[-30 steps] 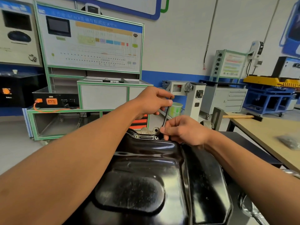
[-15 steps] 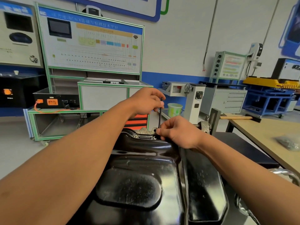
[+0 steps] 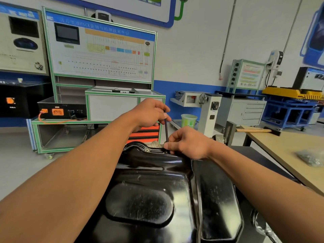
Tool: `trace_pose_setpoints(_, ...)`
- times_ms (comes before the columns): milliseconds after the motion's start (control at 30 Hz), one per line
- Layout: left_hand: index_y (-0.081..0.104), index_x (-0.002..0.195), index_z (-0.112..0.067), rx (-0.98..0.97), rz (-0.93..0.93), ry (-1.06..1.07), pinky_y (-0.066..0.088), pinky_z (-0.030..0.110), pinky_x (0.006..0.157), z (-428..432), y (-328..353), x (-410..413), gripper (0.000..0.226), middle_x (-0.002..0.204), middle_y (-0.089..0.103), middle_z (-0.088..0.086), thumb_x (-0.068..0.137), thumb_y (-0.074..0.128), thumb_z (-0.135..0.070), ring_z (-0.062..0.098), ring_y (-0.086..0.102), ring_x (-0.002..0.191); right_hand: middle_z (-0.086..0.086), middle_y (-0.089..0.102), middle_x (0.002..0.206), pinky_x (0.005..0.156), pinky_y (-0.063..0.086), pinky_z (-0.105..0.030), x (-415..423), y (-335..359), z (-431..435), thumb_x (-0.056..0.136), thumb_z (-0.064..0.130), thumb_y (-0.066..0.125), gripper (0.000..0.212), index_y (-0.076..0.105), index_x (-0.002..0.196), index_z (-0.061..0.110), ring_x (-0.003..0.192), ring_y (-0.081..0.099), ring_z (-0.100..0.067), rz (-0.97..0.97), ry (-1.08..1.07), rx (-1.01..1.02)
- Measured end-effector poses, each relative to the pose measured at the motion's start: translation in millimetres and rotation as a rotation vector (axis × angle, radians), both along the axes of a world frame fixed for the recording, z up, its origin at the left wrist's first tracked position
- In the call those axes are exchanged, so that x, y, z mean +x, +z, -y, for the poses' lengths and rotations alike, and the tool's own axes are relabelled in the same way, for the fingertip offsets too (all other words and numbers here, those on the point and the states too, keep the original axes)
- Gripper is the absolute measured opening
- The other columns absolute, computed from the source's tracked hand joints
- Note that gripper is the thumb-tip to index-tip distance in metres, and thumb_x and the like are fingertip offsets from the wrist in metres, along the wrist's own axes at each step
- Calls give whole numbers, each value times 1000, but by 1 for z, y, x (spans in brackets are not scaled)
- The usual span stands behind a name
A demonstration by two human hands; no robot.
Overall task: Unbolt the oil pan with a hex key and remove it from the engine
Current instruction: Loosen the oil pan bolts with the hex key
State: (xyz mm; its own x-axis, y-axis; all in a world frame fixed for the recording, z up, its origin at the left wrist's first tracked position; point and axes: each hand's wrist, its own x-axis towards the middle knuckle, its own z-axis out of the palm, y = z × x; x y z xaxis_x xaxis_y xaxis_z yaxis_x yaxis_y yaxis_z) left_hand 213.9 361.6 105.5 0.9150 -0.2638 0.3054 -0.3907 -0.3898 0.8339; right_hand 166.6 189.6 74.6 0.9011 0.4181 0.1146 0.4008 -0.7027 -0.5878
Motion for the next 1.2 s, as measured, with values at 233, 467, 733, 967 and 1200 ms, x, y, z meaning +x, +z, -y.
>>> trace_pose_setpoints(233,63,108,-8,13,35,38,46,15,50,3,1,-7,14,90,75,5,97,56,-4,12,61,71,5,60,59,54,40,-13,0,-3,4,95,22,68,29,68,71,7,53,49,-3,-27,-39,35)
trace_pose_setpoints(467,64,95,-10,34,5,63,48,14,50,-2,1,-11,13,89,75,8,99,53,-6,11,63,70,-15,73,82,69,48,-19,-8,-7,14,92,20,72,22,74,88,-2,68,58,-7,41,-49,32)
trace_pose_setpoints(733,62,100,-8,-145,-38,-6,53,21,58,2,1,-2,16,77,74,5,98,50,2,12,65,68,-7,60,64,51,39,-17,-4,-2,7,95,26,69,31,73,74,3,54,46,-11,-5,-24,82)
trace_pose_setpoints(967,62,100,-10,-150,-51,-38,53,26,64,8,0,-2,19,83,72,10,99,47,3,19,62,79,4,57,52,48,37,-11,-3,-4,7,93,28,71,32,70,66,11,46,45,-4,-11,-52,99)
trace_pose_setpoints(1200,60,110,-6,-118,-19,-55,49,21,58,19,-3,-1,21,86,69,9,100,43,3,16,60,80,12,52,42,44,34,-8,-6,-6,1,90,28,75,33,67,61,14,39,43,1,-10,-125,123)
